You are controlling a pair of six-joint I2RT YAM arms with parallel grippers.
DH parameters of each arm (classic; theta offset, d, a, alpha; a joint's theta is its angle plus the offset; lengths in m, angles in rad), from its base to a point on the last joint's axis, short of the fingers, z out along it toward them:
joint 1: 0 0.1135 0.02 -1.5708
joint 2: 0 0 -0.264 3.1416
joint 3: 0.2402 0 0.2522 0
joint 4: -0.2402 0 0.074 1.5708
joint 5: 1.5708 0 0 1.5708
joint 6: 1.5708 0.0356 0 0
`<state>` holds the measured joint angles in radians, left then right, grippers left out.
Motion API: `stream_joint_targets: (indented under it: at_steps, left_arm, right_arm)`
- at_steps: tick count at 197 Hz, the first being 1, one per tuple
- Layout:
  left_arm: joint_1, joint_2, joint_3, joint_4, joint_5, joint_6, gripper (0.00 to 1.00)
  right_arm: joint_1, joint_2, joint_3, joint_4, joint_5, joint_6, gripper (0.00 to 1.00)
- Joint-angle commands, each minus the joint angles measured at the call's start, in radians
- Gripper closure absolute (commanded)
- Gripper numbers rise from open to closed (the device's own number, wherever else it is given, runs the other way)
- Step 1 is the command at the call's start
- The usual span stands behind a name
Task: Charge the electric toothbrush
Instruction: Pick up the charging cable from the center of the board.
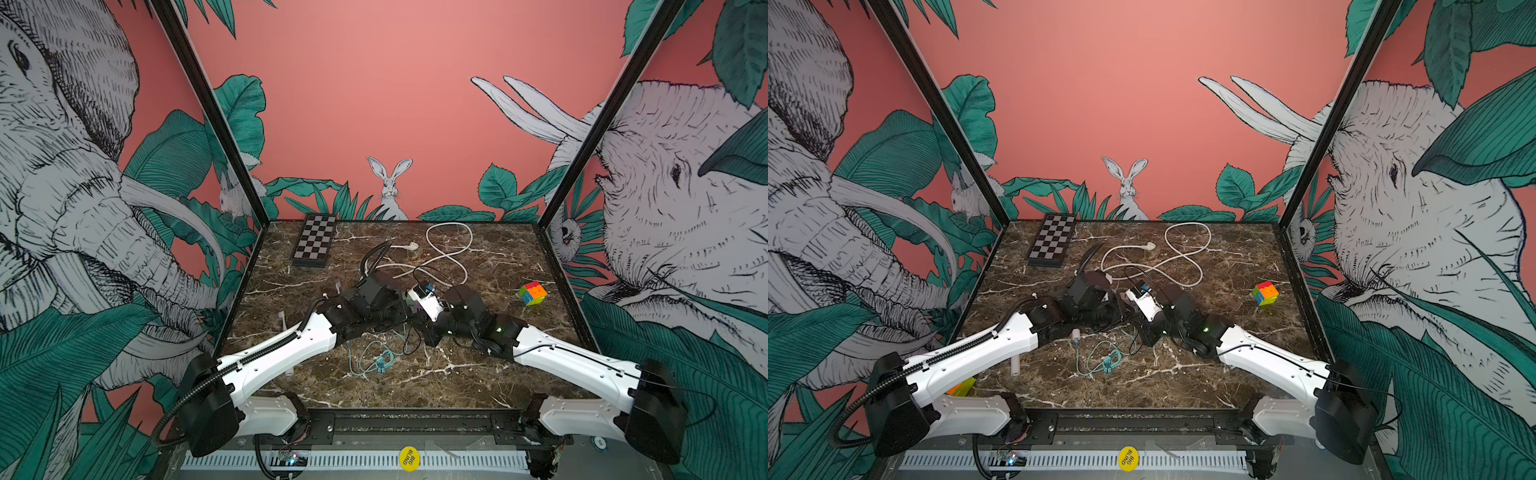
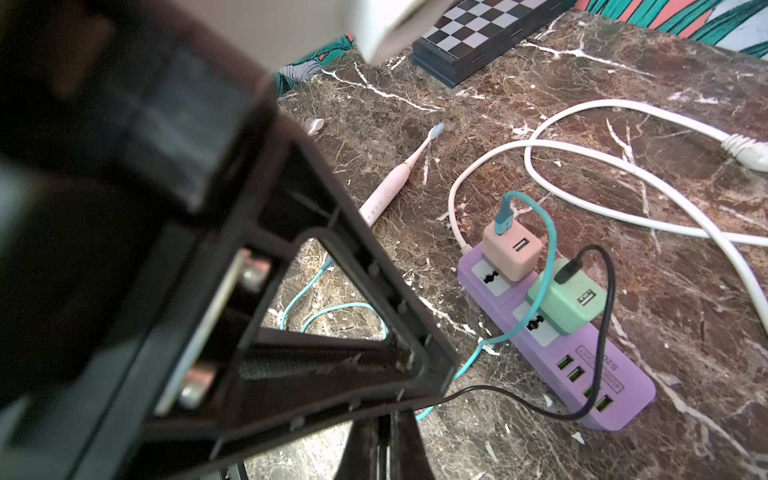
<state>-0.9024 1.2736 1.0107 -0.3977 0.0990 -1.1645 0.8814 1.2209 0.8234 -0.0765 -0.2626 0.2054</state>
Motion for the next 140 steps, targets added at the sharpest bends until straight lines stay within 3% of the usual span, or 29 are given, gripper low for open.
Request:
stream_joint_targets:
  at_steps: [1,74,104,140]
  left_arm:
    - [-0.018,-0.011,0.015,0.002,0.019,0.014,0.8]
    - [-0.021,0.028,0.045,-0.025,0.061,0.041,0.84]
    - [-0.024,0.041,0.072,-0.068,0.052,0.056,0.78]
    - [-0.033,0.051,0.081,-0.052,0.051,0.052,0.79]
  right_arm:
    - [-0.007,-0.036,0.0,0.061,0.035,0.029,1.0]
    - [-0.012,-0.089,-0.045,0.099,0.099,0.031,1.0]
    - [-0.011,-0.107,-0.048,0.1,0.105,0.018,1.0]
    - [-0.012,-0.097,-0.05,0.112,0.079,0.03,1.0]
